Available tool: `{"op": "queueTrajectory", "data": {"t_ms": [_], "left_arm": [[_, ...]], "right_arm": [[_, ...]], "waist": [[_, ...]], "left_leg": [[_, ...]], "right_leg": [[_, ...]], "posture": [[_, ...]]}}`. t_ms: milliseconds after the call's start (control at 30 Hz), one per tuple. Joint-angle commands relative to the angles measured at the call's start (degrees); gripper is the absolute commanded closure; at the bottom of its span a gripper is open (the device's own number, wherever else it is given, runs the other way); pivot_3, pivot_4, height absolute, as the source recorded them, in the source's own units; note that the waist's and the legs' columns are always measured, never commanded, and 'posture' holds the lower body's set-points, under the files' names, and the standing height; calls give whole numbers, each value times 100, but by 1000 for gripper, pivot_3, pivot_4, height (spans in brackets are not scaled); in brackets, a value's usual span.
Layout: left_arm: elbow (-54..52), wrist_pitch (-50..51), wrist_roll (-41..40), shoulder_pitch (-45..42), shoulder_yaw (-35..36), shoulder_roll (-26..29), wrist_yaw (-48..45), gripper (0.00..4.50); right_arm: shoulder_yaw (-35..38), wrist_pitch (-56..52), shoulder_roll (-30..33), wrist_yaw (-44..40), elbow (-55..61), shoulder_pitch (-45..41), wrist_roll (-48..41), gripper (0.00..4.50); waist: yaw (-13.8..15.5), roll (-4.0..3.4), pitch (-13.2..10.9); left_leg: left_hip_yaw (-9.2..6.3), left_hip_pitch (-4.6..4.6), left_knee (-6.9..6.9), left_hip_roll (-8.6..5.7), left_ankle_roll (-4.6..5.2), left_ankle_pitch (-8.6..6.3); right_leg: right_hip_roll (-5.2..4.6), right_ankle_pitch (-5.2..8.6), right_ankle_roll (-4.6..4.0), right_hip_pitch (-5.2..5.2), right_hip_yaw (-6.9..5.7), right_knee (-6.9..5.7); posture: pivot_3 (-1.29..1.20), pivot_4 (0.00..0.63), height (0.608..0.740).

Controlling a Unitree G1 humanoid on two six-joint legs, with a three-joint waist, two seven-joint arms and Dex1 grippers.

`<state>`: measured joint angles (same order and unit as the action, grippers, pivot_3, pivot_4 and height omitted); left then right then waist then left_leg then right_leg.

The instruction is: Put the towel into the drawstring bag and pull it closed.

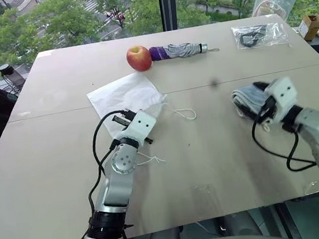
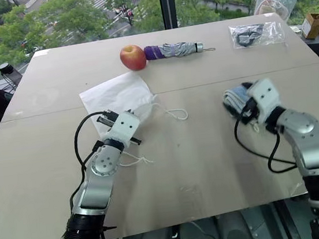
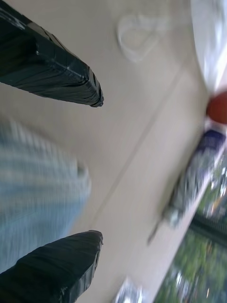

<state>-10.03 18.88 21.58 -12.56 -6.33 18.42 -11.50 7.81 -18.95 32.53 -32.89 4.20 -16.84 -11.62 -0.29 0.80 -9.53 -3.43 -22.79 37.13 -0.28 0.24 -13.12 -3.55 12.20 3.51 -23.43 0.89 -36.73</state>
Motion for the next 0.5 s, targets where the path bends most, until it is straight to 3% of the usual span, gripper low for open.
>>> {"op": "queueTrajectory", "data": {"t_ms": [33, 333, 500], "left_arm": [[-422, 572, 31, -276, -20, 343, -596, 4438], [-510, 1117, 35, -1209, -30, 1498, -1757, 4438], [-581, 1399, -160, -1614, 0, 1629, -2054, 4438]], "right_arm": [[-65, -328, 89, 97, -439, -174, 139, 0], [-275, -1418, 85, 795, -1680, -931, 622, 0], [-452, -1948, 142, 856, -2001, -1088, 747, 0]], "waist": [[-9, 1, -1], [-65, 6, -9], [-51, 17, -3]], "left_leg": [[0, 0, -1, 0, 0, 0], [5, 4, 0, 1, 1, 1], [5, 7, 6, -2, 2, 1]], "right_leg": [[0, 0, 0, 0, -1, 0], [3, 0, 1, -1, 4, -2], [0, 5, 10, 7, 4, 3]], "posture": [[0, 150, 740], [0, 150, 740], [0, 150, 740]]}}
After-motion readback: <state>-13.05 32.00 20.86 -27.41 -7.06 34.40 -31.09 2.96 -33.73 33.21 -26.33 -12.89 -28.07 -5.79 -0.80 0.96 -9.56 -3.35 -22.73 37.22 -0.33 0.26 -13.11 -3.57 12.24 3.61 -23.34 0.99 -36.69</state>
